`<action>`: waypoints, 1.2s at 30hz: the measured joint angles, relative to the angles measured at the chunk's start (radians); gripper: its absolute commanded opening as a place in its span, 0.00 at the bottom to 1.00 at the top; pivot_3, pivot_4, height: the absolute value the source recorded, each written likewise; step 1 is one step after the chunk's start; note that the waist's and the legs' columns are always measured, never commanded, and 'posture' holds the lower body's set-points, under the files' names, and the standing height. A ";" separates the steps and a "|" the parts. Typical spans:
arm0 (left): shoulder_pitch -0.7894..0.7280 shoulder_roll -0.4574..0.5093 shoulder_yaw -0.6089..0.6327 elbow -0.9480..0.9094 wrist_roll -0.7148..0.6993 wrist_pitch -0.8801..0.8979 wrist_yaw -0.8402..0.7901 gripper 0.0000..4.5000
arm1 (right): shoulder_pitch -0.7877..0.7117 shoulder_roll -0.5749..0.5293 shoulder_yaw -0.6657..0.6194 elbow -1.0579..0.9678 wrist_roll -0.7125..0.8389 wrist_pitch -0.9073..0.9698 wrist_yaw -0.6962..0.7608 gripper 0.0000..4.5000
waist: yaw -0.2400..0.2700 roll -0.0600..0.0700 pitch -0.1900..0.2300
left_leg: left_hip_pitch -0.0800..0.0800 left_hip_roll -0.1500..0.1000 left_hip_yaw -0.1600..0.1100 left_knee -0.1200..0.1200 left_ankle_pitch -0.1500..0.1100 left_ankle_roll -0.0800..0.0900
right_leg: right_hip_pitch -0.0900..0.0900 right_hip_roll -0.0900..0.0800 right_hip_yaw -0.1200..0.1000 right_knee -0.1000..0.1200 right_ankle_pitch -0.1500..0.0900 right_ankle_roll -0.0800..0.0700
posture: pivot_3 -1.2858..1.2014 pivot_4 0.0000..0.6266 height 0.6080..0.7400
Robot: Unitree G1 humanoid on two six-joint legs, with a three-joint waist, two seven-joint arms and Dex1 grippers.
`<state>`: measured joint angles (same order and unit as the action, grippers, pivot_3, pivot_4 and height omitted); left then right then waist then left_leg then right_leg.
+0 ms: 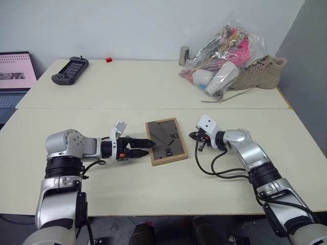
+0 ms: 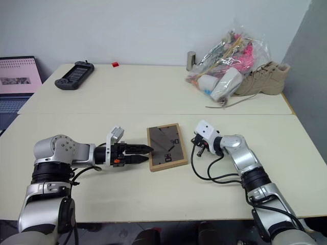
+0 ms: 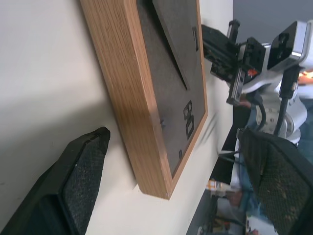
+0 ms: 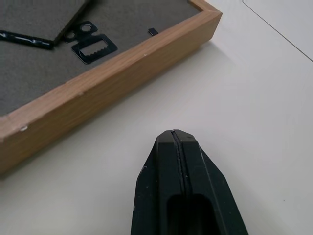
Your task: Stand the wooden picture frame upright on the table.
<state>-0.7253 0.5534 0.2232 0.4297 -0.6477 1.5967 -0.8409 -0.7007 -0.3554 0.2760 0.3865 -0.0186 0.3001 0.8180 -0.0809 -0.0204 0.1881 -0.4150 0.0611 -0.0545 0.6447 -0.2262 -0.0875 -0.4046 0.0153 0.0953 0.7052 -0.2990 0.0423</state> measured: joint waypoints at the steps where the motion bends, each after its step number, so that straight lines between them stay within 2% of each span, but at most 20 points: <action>1: 0.003 -0.006 0.002 -0.005 -0.001 -0.008 0.005 0.99 | 0.004 0.014 0.002 -0.018 0.000 0.010 -0.003 0.00 | 0.001 0.000 0.000 | 0.000 0.000 0.000 0.000 0.000 0.000 | 0.000 0.000 0.000 0.000 0.000 0.000 | 0.52 0.24 1.00; 8: 0.024 -0.010 -0.020 -0.074 -0.016 -0.023 0.021 0.99 | 0.010 0.072 0.022 -0.070 -0.001 0.062 -0.022 0.00 | 0.003 0.000 0.000 | 0.000 0.000 0.000 0.000 0.000 0.000 | 0.000 0.000 0.000 0.001 0.000 0.000 | 0.52 0.24 1.00; 22: 0.070 -0.008 -0.036 -0.158 -0.059 -0.011 0.011 0.99 | 0.012 0.115 0.022 -0.088 0.000 0.106 -0.050 0.00 | 0.000 0.000 0.000 | 0.000 0.000 0.000 0.000 0.000 0.000 | 0.000 0.000 0.000 0.000 0.000 0.000 | 0.52 0.24 1.00; 36: 0.072 -0.019 -0.030 -0.162 -0.059 -0.027 0.023 0.99 | 0.018 0.151 0.019 -0.170 0.014 0.217 -0.060 0.00 | 0.001 0.000 0.000 | 0.000 0.000 0.000 0.000 0.000 0.000 | 0.000 0.000 0.000 0.000 0.000 0.000 | 0.52 0.24 1.00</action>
<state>-0.6529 0.5342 0.1933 0.2674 -0.7071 1.5700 -0.8183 -0.6822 -0.2039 0.2954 0.2169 -0.0041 0.5173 0.7584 -0.0800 -0.0205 0.1877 -0.4152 0.0607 -0.0547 0.6443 -0.2261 -0.0877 -0.4048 0.0150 0.0954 0.7053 -0.2990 0.0424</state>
